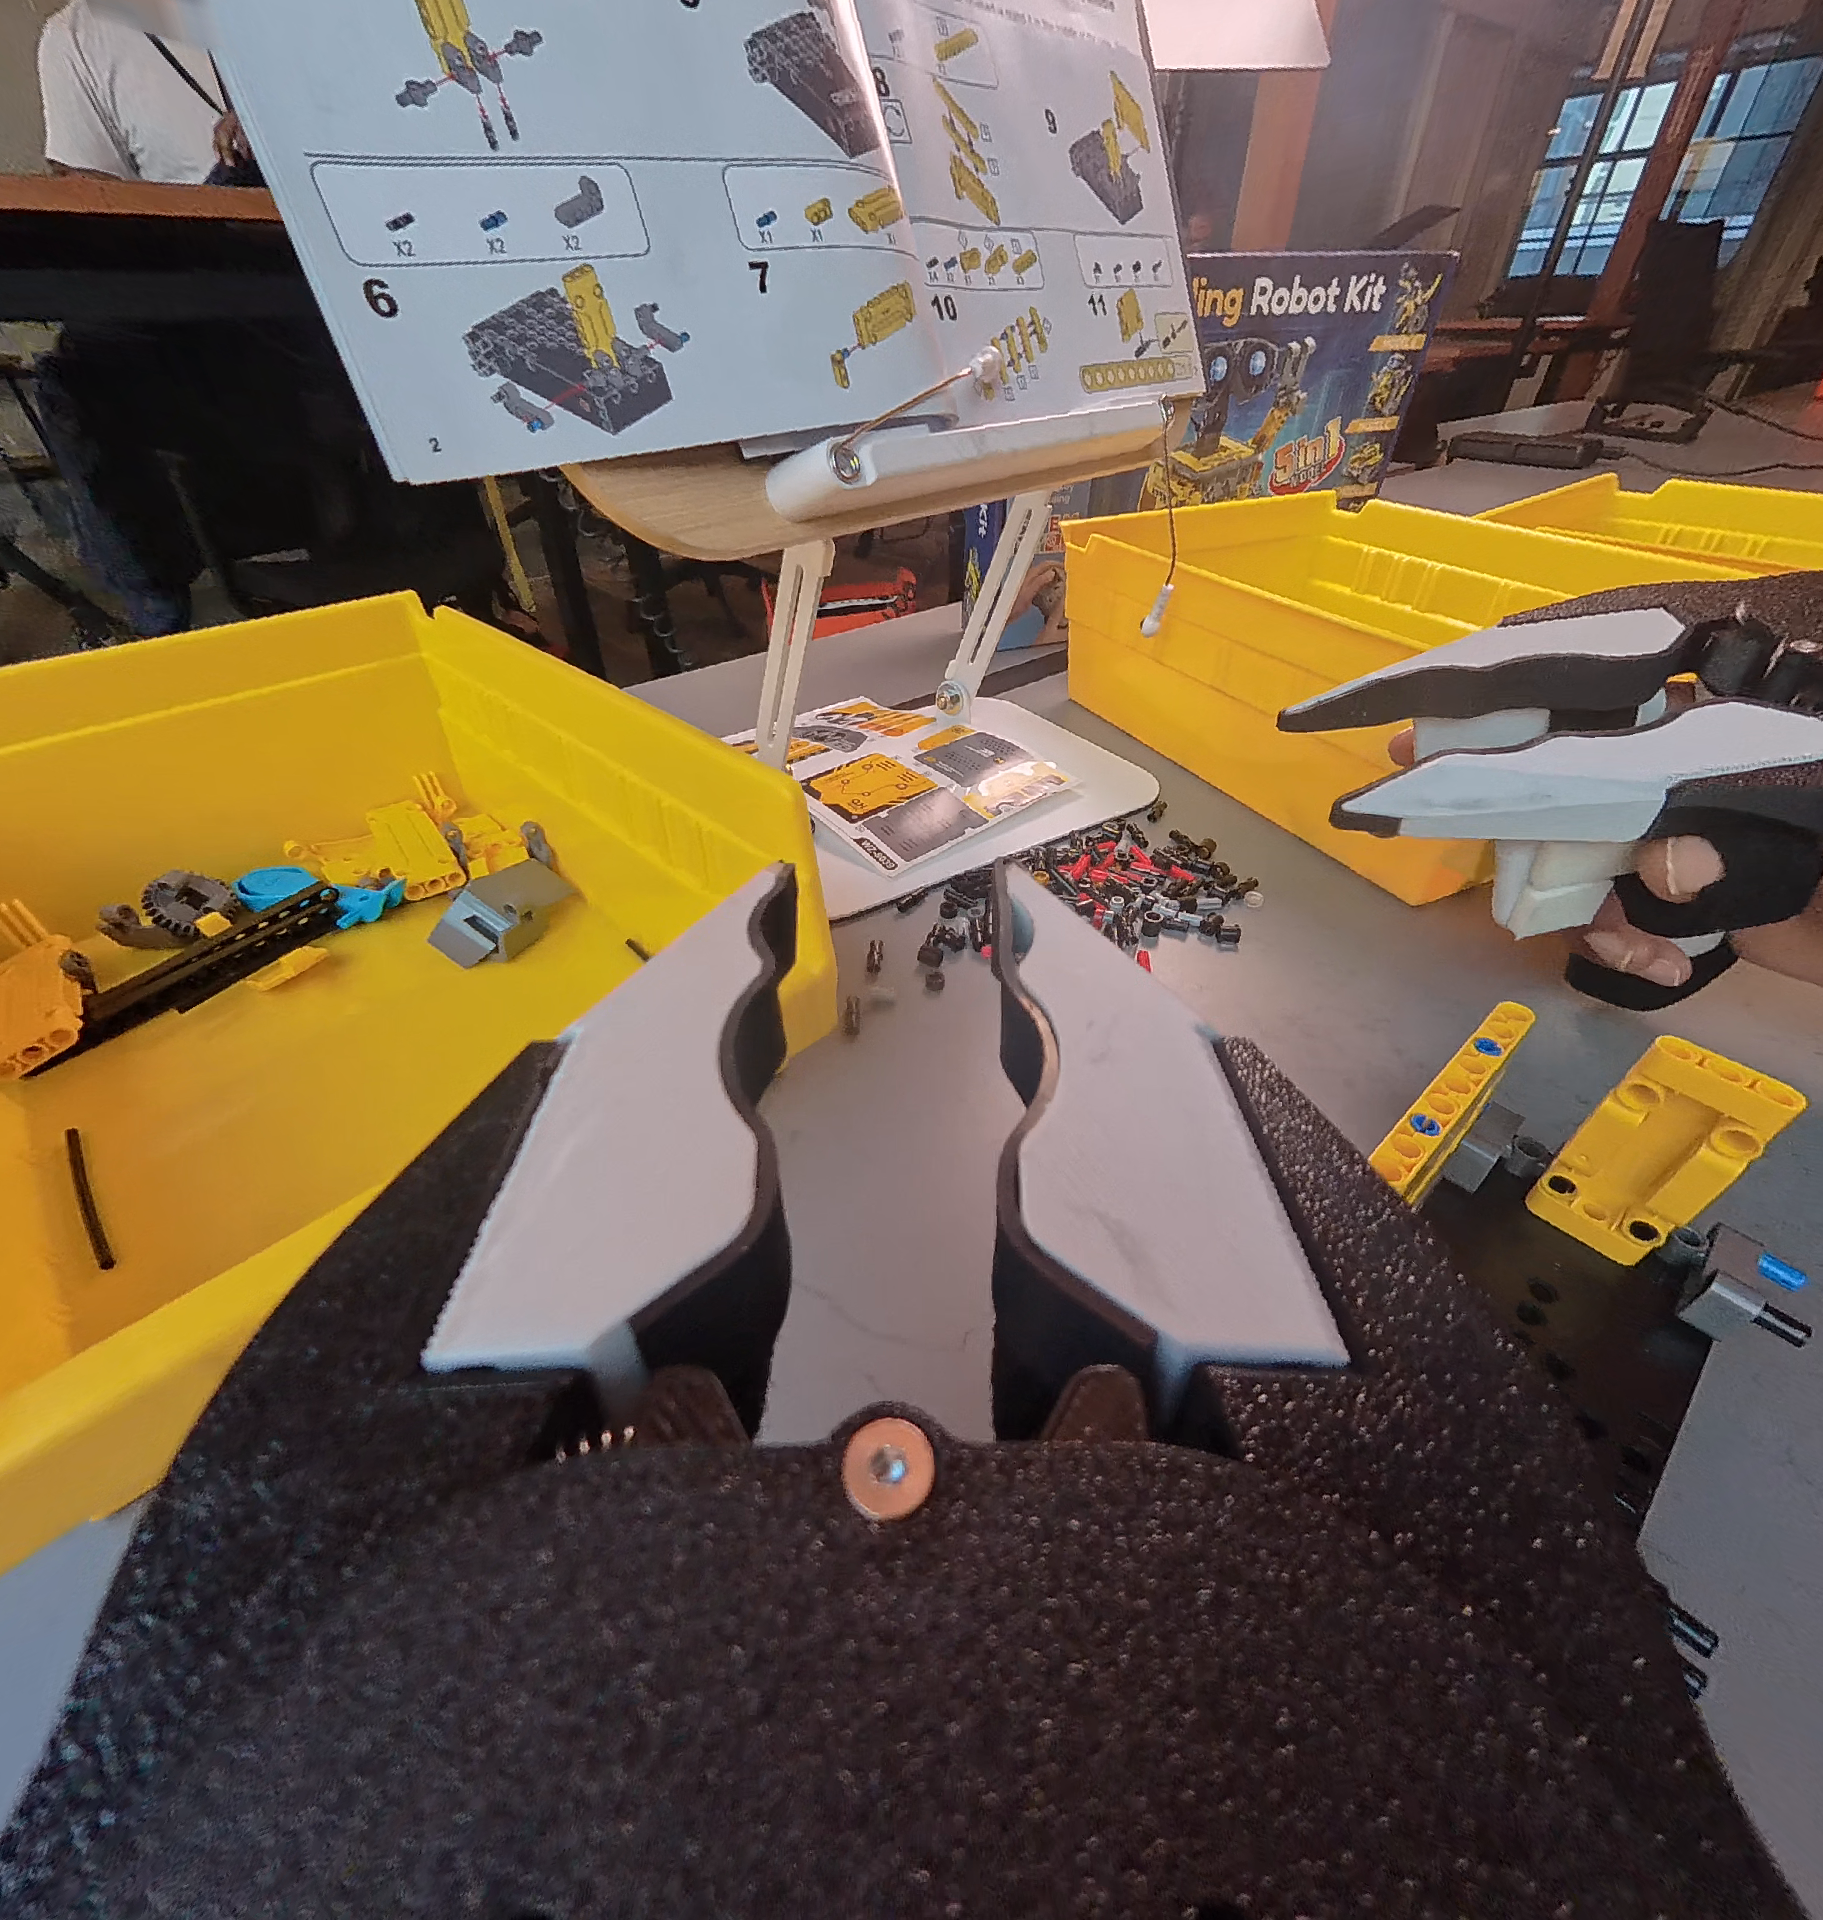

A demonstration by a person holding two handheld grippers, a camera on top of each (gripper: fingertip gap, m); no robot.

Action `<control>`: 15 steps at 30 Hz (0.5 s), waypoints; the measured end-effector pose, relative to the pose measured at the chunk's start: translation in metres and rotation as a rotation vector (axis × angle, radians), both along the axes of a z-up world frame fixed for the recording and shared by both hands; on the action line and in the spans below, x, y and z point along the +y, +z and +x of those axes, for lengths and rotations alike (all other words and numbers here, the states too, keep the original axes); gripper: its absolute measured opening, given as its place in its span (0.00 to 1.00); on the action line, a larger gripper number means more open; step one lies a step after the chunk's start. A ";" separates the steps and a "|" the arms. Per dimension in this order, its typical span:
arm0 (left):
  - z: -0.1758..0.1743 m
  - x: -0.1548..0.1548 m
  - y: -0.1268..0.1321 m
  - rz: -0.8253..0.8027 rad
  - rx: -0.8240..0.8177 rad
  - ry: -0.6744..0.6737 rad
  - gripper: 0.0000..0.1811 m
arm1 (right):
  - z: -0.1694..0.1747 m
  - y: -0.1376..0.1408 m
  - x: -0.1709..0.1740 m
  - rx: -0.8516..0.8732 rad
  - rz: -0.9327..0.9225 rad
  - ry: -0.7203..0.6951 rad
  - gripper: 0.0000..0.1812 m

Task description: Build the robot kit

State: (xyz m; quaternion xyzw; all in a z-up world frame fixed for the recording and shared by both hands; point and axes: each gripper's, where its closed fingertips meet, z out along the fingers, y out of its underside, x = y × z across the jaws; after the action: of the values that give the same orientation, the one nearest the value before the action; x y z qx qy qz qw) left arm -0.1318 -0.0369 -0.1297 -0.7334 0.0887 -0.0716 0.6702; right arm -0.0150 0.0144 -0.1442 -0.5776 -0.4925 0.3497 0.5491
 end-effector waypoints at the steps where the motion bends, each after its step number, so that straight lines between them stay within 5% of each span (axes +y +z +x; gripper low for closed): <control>1: 0.000 0.000 0.001 0.002 -0.005 0.000 0.20 | -0.001 0.002 -0.003 0.016 -0.014 0.020 0.23; 9: 0.006 0.001 -0.001 -0.016 -0.070 -0.032 0.20 | -0.023 0.076 -0.004 0.168 0.067 0.054 0.23; 15: 0.004 0.001 -0.001 -0.017 -0.059 -0.020 0.20 | -0.035 0.136 0.099 0.114 0.125 -0.192 0.27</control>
State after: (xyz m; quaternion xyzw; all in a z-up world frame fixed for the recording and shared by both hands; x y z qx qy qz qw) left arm -0.1281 -0.0363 -0.1309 -0.7356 0.0759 -0.1007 0.6656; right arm -0.0503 0.1135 -0.0084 -0.5659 -0.4235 0.2965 0.6422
